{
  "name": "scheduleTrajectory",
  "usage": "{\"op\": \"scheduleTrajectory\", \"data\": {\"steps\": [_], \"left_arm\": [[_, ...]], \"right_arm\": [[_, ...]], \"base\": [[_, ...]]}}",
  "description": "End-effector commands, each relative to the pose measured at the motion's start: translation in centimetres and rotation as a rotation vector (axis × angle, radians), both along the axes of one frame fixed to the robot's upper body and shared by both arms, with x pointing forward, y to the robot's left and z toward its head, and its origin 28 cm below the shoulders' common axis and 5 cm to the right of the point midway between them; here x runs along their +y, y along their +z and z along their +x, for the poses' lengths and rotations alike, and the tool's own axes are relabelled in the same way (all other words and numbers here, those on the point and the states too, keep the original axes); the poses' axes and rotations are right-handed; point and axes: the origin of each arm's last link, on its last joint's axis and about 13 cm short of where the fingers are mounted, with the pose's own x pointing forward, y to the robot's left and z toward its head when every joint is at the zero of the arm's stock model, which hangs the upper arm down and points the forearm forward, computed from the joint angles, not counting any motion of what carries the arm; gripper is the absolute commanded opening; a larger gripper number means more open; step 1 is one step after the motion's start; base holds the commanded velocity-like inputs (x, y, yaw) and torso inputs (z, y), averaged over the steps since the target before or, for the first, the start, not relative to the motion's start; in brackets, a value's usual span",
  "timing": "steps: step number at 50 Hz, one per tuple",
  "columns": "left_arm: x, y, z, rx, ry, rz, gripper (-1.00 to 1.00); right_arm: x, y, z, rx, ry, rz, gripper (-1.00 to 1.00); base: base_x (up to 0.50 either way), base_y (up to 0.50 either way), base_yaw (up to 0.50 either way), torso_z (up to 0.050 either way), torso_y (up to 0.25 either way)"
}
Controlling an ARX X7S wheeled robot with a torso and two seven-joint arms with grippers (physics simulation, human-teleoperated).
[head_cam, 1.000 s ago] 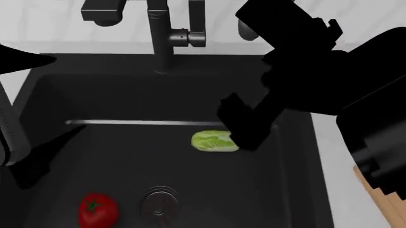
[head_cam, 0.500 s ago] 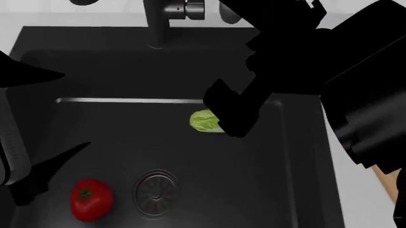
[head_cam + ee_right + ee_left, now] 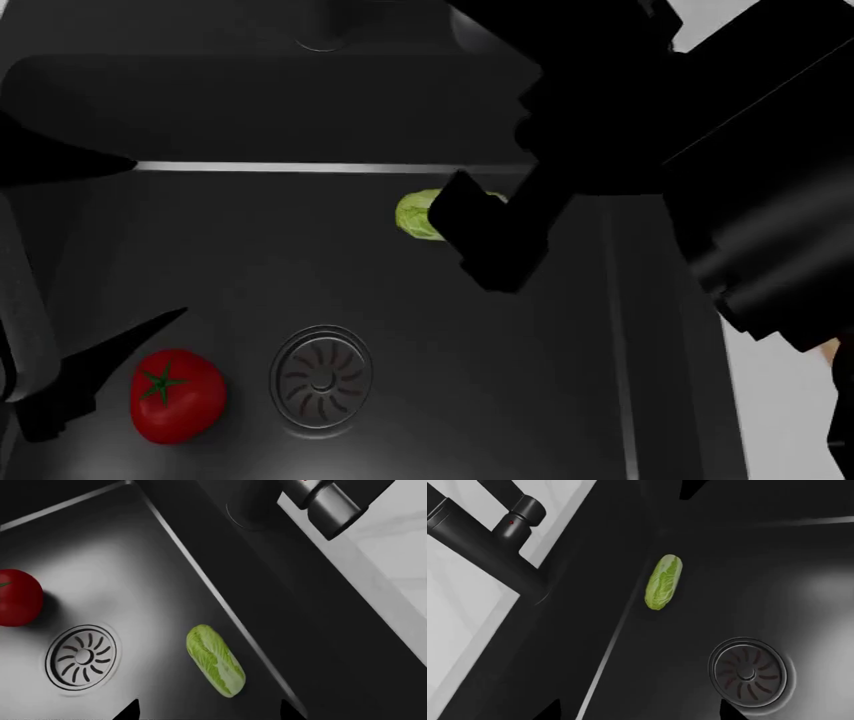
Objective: Pick the vegetables from the sink and place them on the cutting board.
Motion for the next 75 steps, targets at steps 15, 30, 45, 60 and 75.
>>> {"op": "scheduleTrajectory", "data": {"steps": [15,30,45,60,75], "left_arm": [[-2.1,1.1,-0.6,0.138,-0.1,0.244,1.0],[-2.5,-0.2,-0.1,0.267,-0.112,0.307,1.0],[-3.1,-1.3,1.0,0.314,-0.126,0.308,1.0],[-3.3,-2.7,2.3,0.351,-0.097,0.365,1.0],[-3.8,-2.7,3.5,0.35,-0.031,0.457,1.0]], "right_arm": [[2.1,1.4,1.8,-0.012,0.017,-0.113,1.0],[2.0,0.4,1.4,0.007,0.031,-0.108,1.0],[1.6,-0.2,1.0,0.018,0.035,-0.098,1.0],[1.4,-0.8,0.8,0.021,0.034,-0.086,1.0],[1.2,-1.4,0.6,0.027,0.042,-0.073,1.0]], "base": [[0.02,0.0,0.0,0.0,0.0],[0.02,0.0,0.0,0.0,0.0],[0.02,0.0,0.0,0.0,0.0],[0.02,0.0,0.0,0.0,0.0],[0.02,0.0,0.0,0.0,0.0]]}}
